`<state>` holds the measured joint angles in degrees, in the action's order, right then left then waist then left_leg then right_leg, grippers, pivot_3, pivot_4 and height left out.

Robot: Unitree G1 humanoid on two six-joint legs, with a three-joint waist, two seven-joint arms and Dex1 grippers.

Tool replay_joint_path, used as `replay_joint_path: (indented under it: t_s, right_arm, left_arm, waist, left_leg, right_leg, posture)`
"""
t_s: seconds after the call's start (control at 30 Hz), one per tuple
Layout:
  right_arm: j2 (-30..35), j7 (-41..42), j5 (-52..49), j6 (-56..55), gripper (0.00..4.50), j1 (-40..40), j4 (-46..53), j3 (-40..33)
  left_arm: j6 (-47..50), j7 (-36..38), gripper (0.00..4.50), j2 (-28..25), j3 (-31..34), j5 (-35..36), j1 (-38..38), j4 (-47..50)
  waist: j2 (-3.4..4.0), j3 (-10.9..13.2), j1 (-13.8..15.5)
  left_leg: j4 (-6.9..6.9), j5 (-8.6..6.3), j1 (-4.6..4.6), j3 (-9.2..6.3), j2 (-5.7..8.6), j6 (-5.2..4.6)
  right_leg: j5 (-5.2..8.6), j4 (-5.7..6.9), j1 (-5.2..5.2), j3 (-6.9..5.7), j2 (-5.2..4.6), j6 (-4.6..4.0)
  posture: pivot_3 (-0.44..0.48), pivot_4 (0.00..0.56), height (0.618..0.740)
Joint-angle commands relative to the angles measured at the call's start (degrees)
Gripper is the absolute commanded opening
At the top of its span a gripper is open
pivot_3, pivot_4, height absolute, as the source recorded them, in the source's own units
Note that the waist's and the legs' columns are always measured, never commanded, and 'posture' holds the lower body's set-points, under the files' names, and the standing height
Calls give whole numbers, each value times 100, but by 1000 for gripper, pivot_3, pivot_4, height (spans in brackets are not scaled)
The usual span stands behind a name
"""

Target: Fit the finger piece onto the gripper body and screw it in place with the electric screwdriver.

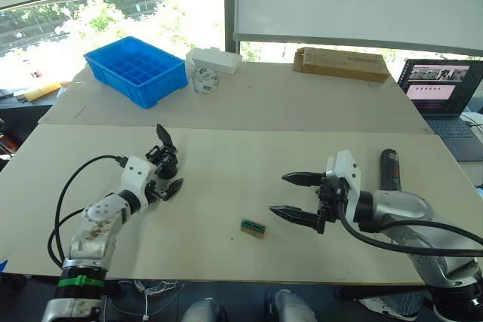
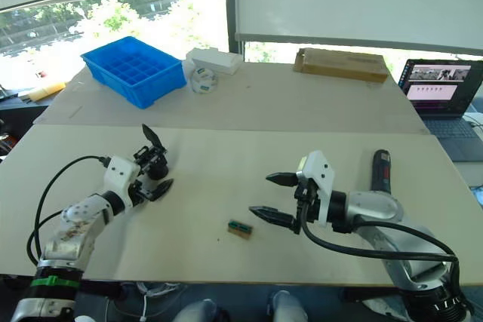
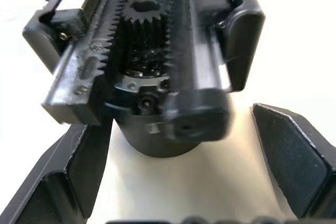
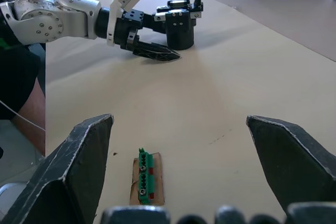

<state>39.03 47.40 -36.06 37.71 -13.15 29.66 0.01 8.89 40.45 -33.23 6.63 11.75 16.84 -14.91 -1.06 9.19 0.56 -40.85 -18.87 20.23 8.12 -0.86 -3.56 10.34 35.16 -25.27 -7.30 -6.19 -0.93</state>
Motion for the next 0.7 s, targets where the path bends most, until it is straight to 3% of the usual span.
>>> replay_joint_path:
  t_s: [0.03, 0.13, 0.23, 0.33, 0.43, 0.53, 0.7]
  right_arm:
    - [-44, 30, 3, -155, 4500, -101, 81, 1]
    - [-83, 27, 53, -189, 4500, -59, 92, 56]
    - [-121, -15, 77, -171, 4500, -19, 172, 101]
    - [-134, -55, 34, -117, 4500, 69, 260, 65]
    - [-137, -51, 78, -174, 4500, 181, 255, 59]
    - [-181, -124, 114, -193, 4500, 191, 282, 61]
    - [-197, -199, 245, -267, 4500, 247, 329, 112]
  left_arm:
    - [-479, 596, 4412, -73, -64, 51, 445, -740]
    - [-785, 670, 4412, 76, -23, 14, 962, -1571]
    - [-959, 715, 3510, 220, 64, 130, 1085, -1735]
    - [-579, 427, 2426, 429, 162, 314, 682, -873]
    - [42, -274, 2408, 752, 235, 412, 76, 520]
    - [712, -1542, 2408, 1359, 135, 35, -336, 2039]
    - [1260, -2594, 2408, 1884, -285, -675, -413, 2895]
  waist:
    - [0, 0, 6]
    - [0, 0, 26]
    - [-1, 0, 4]
    - [-1, 0, -7]
    - [-1, 0, -7]
    - [-5, 3, 13]
    - [-18, 10, 26]
  left_leg:
    - [0, 0, 1, 0, 1, 0]
    - [-1, 1, 6, 0, 5, -1]
    - [-1, 0, 8, 2, 7, -2]
    - [1, 0, 8, 2, 7, -2]
    - [3, 0, 10, -1, 6, -2]
    - [0, 0, 13, -6, 7, -3]
    - [-5, 0, 16, -15, 6, -3]
  right_leg:
    - [0, 1, 0, -3, 3, 0]
    - [0, 0, 3, -17, 12, 0]
    - [-1, -4, 3, -16, 12, 2]
    - [-1, -6, 2, -17, 13, 3]
    - [-1, -10, 2, -8, 8, 4]
    - [-3, -11, 5, 11, 3, 9]
    - [-5, -8, 6, 14, 4, 10]
  posture:
    - [0, 150, 738]
    - [0, 150, 738]
    - [0, 150, 738]
    - [0, 150, 738]
    - [0, 150, 738]
    - [0, 150, 738]
    - [0, 150, 738]
